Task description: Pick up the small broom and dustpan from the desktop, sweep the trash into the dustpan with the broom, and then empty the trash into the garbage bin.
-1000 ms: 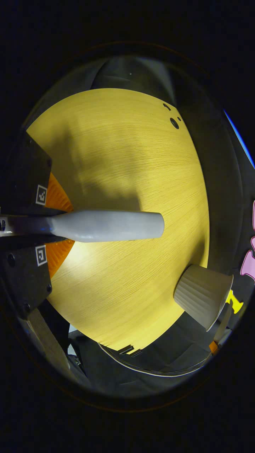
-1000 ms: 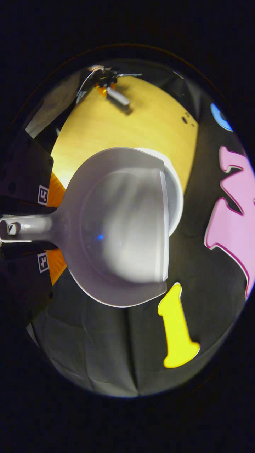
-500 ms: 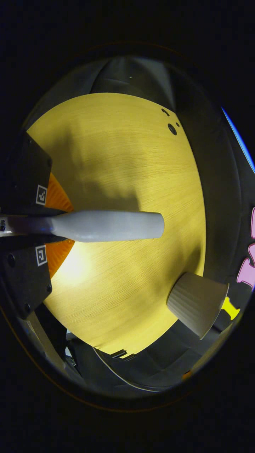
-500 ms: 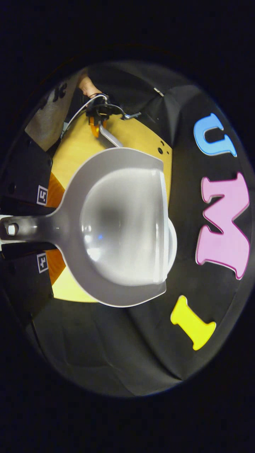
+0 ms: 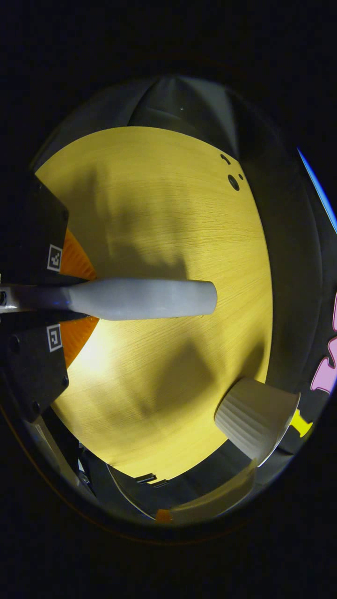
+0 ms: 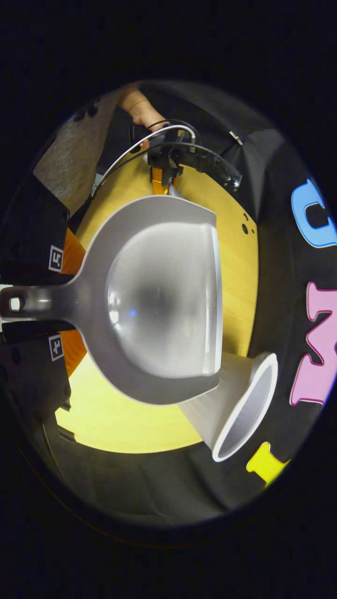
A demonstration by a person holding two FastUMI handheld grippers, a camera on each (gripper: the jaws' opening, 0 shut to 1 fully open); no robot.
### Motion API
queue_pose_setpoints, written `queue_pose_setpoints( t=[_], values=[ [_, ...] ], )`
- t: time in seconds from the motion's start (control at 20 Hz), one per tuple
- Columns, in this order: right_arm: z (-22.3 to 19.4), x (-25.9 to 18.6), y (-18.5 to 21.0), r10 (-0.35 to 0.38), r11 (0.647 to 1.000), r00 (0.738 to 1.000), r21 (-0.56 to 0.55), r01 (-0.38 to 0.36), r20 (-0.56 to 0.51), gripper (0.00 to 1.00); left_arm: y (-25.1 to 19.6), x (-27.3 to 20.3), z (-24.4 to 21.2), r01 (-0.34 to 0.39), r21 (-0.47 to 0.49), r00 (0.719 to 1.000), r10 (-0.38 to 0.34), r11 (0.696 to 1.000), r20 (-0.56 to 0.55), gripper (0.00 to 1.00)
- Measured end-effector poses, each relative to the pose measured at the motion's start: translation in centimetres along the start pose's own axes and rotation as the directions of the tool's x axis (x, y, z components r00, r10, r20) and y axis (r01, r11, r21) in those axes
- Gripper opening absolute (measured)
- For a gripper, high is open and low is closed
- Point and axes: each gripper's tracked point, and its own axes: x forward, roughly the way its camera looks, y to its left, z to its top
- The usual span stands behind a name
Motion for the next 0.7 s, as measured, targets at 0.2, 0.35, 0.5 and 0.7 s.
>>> queue_pose_setpoints(
  t=[0.2, 0.35, 0.5, 0.7],
  values=[
    [-1.6, 5.4, 1.9, 0.004, 0.999, 0.999, -0.036, -0.005, -0.038, 0.33, 0.2, 0.5, -0.3, -0.034, -0.021, 0.999, 0.034, 0.999, -0.016, 0.27],
    [-2.0, 8.6, 3.3, 0.027, 1.0, 0.998, -0.012, -0.027, -0.051, 0.33, 0.1, 0.8, -0.3, -0.06, -0.022, 0.998, 0.059, 0.998, -0.023, 0.27],
    [-2.5, 10.9, 3.8, 0.019, 1.0, 0.996, 0.009, -0.019, -0.084, 0.33, 0.1, 1.1, -0.4, -0.081, -0.019, 0.996, 0.08, 0.997, -0.024, 0.27],
    [-2.4, 12.6, 3.8, -0.011, 1.0, 0.995, 0.021, 0.013, -0.096, 0.34, 0.1, 1.2, -0.3, -0.102, -0.008, 0.994, 0.102, 0.995, -0.027, 0.27]
  ],
)
